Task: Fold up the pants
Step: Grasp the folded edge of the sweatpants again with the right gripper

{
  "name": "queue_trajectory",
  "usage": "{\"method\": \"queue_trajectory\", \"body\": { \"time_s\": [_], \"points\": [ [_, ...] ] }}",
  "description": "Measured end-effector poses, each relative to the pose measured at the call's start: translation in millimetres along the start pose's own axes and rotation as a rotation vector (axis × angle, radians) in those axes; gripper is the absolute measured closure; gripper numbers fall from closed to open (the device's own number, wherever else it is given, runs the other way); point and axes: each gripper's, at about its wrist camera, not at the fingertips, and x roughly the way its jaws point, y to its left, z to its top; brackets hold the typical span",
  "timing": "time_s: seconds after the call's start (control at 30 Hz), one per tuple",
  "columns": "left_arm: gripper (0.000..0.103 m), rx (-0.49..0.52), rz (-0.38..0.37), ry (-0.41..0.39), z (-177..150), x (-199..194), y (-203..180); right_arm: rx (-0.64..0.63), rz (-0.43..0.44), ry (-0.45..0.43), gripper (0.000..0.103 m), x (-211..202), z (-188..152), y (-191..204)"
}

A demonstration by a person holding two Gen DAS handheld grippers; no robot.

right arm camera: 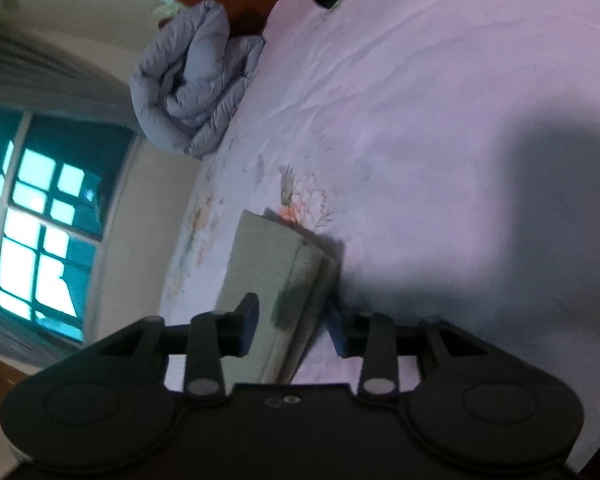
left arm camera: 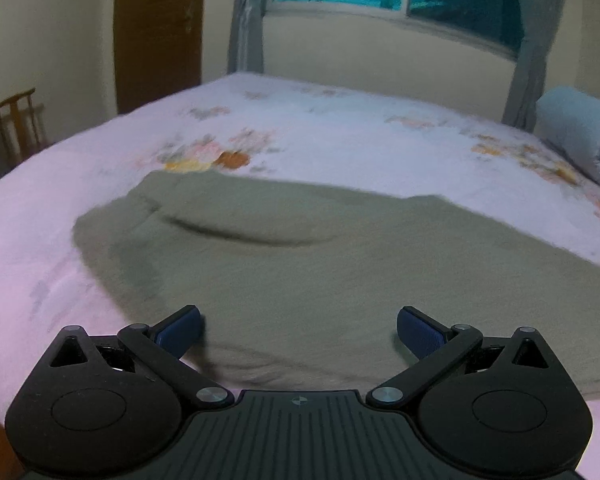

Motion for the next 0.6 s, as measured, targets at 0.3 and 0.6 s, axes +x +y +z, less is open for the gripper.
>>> {"method": "queue_trajectory", "body": {
  "time_s": [0.3,0.6],
  "points": [
    [0.000,0.227,-0.221,0.079,-39,18,-213,-0.040,-0.022,0.020,0.096,2,2,4],
    [0.000,0.258,-0.301,0.025,-61,-11,-276,-0.091,-0.001,0.058,0.094,4,12,3]
  ]
}}
